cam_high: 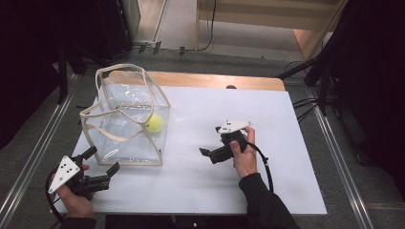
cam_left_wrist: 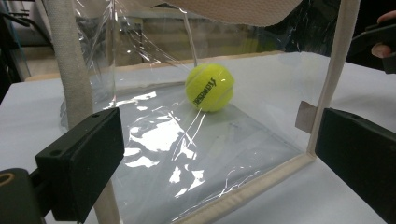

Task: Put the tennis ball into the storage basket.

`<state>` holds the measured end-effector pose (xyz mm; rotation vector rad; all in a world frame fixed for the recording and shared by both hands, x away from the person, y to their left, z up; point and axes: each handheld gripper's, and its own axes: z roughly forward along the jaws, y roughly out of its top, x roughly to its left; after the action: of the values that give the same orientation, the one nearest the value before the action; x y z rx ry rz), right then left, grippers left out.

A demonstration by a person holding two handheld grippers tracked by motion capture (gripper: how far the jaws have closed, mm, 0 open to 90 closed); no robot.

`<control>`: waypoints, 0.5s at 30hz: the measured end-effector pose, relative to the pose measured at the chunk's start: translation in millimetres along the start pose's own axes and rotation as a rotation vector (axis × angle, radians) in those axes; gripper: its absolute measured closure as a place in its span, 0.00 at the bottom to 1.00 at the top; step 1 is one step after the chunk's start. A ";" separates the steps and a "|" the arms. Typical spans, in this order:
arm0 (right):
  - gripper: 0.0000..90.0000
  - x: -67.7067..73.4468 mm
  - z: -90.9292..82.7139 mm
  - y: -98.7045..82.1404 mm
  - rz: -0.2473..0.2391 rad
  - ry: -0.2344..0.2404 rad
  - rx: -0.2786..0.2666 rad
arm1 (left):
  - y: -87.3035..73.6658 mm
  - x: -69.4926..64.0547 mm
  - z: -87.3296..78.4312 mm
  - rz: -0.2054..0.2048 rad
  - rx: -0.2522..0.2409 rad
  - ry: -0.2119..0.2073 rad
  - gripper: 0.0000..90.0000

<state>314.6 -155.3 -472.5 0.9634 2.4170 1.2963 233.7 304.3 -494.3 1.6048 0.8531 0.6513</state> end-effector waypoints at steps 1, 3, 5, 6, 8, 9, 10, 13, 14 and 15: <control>0.00 -1.3 -1.5 -3.0 0.003 0.000 -0.003 | 0.1 0.0 0.0 0.002 0.002 0.000 0.01; 0.00 -2.9 -5.1 -8.7 0.013 -0.004 -0.007 | 0.0 0.0 -0.1 0.000 0.001 0.001 0.01; 0.00 -3.7 -8.2 -14.0 0.018 0.003 -0.015 | 0.0 0.0 -0.1 -0.002 0.000 0.001 0.01; 0.00 -4.0 -9.8 -16.6 0.013 0.004 -0.017 | 0.0 0.0 0.0 -0.001 0.000 0.000 0.01; 0.00 -4.6 -13.3 -22.1 0.025 -0.002 -0.021 | 0.0 0.0 -0.1 0.000 0.001 0.001 0.01; 0.00 -5.0 -15.0 -24.9 0.027 -0.004 -0.025 | 0.0 -0.2 -0.2 -0.001 0.002 0.002 0.01; 0.00 -5.8 -16.9 -27.7 0.030 -0.008 -0.028 | 0.0 -0.2 -0.2 -0.001 0.002 0.002 0.01; 0.00 -8.3 -23.6 -35.4 0.046 -0.020 -0.040 | -0.1 -0.1 -0.3 -0.001 0.001 0.002 0.01; 0.00 -9.2 -25.9 -37.6 0.052 -0.017 -0.044 | 0.0 -0.3 -0.2 -0.002 0.001 0.002 0.01; 0.00 -10.0 -28.1 -39.4 0.053 -0.019 -0.043 | 0.0 0.0 -0.4 0.002 0.006 0.002 0.01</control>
<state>291.2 -195.6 -489.1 1.0300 2.3544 1.3458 233.4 304.6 -494.2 1.6107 0.8555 0.6532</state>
